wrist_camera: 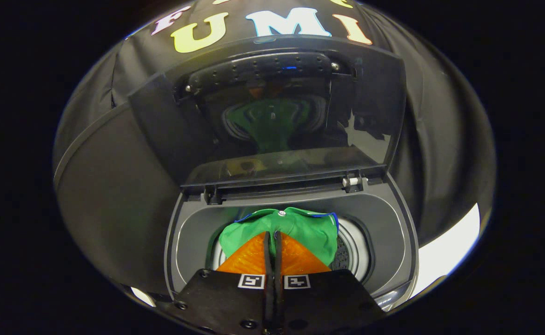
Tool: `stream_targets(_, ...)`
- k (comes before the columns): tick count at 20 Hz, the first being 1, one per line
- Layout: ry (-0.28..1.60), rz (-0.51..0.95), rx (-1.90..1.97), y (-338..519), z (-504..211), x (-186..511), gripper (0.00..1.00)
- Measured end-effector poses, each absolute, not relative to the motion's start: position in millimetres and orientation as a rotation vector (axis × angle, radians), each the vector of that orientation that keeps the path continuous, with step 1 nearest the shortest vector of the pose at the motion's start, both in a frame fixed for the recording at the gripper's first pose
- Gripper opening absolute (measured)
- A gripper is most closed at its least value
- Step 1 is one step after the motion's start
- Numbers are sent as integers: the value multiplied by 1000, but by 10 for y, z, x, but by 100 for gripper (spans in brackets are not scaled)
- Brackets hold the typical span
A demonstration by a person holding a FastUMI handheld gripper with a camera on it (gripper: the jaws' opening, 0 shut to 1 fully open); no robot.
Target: Put the clothes into the washing machine and then close the washing machine lid.
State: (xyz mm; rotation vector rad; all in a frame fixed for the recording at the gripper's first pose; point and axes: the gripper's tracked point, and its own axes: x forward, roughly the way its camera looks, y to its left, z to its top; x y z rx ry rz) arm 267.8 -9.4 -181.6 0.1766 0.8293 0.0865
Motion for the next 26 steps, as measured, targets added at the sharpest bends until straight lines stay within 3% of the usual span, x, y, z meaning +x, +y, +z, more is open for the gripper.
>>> stream_targets(11,914,78,158,-76,-2117,2668,2)
stream_targets(19,953,59,123,-120,-2100,2616,98)
stream_targets(26,864,62,135,-161,-1632,2736,98)
